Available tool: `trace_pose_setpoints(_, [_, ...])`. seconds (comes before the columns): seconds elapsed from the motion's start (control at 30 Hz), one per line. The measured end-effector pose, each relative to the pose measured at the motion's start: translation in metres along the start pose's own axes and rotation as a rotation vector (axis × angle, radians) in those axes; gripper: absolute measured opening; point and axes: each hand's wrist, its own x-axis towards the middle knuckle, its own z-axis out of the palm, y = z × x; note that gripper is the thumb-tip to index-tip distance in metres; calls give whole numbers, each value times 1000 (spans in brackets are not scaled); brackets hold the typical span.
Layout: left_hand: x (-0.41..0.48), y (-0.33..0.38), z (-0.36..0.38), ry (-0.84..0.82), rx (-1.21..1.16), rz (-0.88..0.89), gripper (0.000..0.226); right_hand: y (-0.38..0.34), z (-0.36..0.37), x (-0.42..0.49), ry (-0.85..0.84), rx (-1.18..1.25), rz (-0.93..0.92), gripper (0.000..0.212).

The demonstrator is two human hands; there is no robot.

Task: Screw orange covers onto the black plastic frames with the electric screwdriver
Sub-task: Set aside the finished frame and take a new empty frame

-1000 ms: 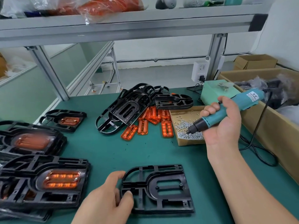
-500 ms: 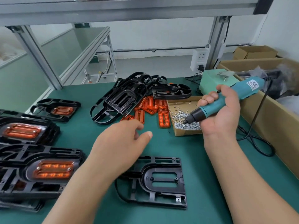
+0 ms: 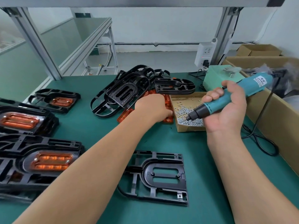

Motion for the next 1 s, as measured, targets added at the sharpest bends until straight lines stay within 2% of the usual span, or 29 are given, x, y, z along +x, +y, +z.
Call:
trace_pose_setpoints(0.1, [-3, -1, -1, -40, -19, -20, 41, 0, 0, 0, -5, -2, -3, 6])
trace_pose_setpoints(0.3, [-34, -8, -7, 7, -67, -3, 10, 0, 0, -1, -13, -6, 4, 5])
trace_pose_setpoints(0.4, [-62, -23, -14, -26, -373, 80, 8, 0, 0, -1, -11, -9, 2, 5])
trace_pose_setpoints(0.47, [-87, -33, -20, -119, -645, 183, 11, 1, 0, -1, -5, -5, 2, 6])
trace_pose_setpoints(0.53, [-109, -40, -21, -234, -768, 291, 13, 1, 0, 0, -1, 1, 0, 6])
trace_pose_setpoints(0.67, [-136, -54, -14, -358, -836, 373, 23, 0, -1, -1, -13, -4, -7, 7])
trace_pose_setpoints(1.0, [-147, -63, -6, -310, -737, 344, 33, 3, -1, -1, -32, -48, -20, 8])
